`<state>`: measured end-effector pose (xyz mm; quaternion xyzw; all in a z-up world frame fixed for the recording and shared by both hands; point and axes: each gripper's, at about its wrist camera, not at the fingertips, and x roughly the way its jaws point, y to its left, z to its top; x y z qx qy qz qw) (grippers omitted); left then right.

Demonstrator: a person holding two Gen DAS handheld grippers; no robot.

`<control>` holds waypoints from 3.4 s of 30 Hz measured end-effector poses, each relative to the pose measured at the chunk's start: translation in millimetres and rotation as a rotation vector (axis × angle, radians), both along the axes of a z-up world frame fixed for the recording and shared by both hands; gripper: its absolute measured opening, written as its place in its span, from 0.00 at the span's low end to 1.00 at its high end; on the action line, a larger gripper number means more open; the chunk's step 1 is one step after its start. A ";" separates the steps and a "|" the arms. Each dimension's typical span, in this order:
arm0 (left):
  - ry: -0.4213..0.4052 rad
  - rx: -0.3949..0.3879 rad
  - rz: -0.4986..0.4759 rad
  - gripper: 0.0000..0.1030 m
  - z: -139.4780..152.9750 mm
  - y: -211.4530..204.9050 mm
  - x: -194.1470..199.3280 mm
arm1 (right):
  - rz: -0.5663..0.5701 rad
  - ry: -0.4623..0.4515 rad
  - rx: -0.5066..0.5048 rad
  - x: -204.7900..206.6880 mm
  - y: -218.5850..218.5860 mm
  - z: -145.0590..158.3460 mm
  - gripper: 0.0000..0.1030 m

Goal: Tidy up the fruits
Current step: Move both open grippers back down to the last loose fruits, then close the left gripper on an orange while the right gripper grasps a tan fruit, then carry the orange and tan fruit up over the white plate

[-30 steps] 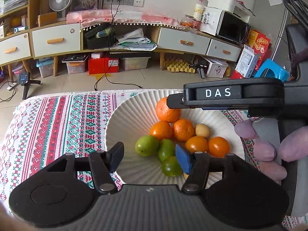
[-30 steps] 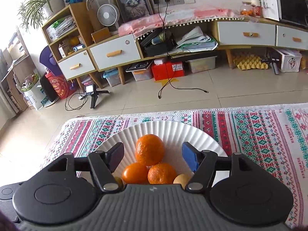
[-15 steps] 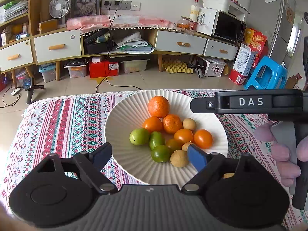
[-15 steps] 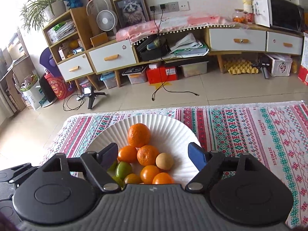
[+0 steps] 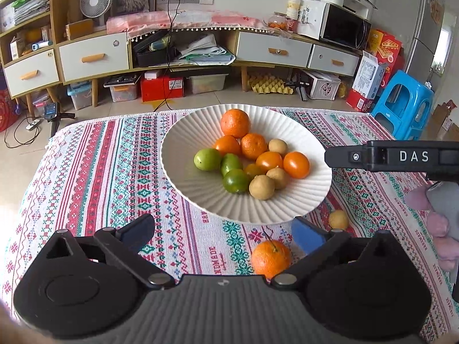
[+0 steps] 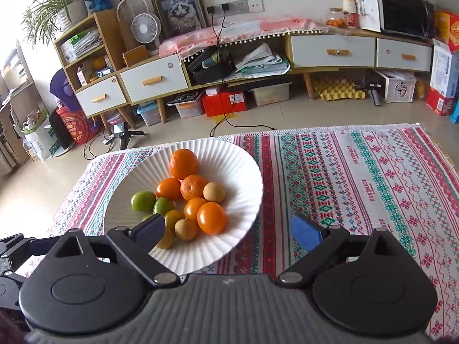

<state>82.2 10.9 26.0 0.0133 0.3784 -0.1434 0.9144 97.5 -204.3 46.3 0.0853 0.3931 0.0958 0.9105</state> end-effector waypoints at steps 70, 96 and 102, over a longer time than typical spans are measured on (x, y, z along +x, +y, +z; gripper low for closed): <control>-0.078 0.014 -0.071 0.39 -48.0 -41.9 -34.5 | 0.105 -0.022 -0.225 -44.6 2.6 -54.7 0.78; -0.059 -0.011 -0.082 0.39 -35.2 -22.9 -43.9 | 0.151 -0.028 -0.208 -42.3 20.6 -46.2 0.21; -0.064 -0.023 -0.098 0.39 -29.6 -19.9 -44.6 | 0.156 -0.033 -0.186 -44.1 20.4 -39.6 0.21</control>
